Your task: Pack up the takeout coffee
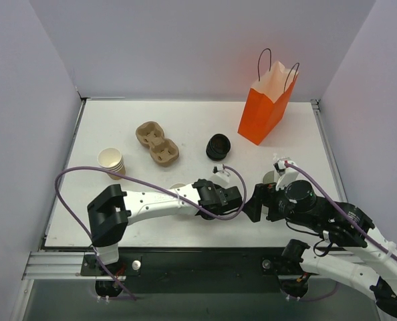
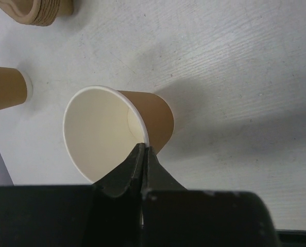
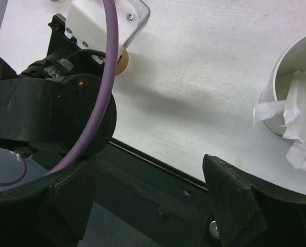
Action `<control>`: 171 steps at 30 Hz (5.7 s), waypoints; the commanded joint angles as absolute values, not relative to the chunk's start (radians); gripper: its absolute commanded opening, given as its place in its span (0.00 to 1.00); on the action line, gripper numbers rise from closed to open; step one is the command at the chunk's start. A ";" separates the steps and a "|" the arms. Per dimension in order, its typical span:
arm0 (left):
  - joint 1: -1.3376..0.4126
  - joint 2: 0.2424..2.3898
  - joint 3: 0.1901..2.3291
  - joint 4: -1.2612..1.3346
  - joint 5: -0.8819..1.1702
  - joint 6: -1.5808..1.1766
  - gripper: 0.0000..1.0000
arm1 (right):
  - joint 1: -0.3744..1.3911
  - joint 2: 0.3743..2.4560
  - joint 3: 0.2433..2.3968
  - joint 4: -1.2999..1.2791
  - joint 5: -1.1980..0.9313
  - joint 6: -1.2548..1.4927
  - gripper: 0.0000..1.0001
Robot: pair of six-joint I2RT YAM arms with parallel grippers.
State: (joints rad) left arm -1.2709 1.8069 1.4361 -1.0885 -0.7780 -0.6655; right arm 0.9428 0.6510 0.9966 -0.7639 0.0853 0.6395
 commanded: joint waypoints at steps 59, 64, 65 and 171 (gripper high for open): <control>-0.807 0.640 0.758 -0.588 -0.060 -0.308 0.97 | 0.529 2.017 1.724 -0.405 0.008 0.393 0.48; -0.807 0.640 0.759 -0.584 -0.063 -0.308 0.97 | 0.529 2.037 1.746 -0.403 -0.032 0.390 0.46; -0.807 0.638 0.759 -0.586 -0.064 -0.308 0.97 | 0.529 2.039 1.747 -0.403 -0.029 0.388 0.45; -0.805 0.480 0.615 0.107 0.175 -0.790 0.53 | 0.942 1.060 0.988 0.589 -0.781 0.633 0.10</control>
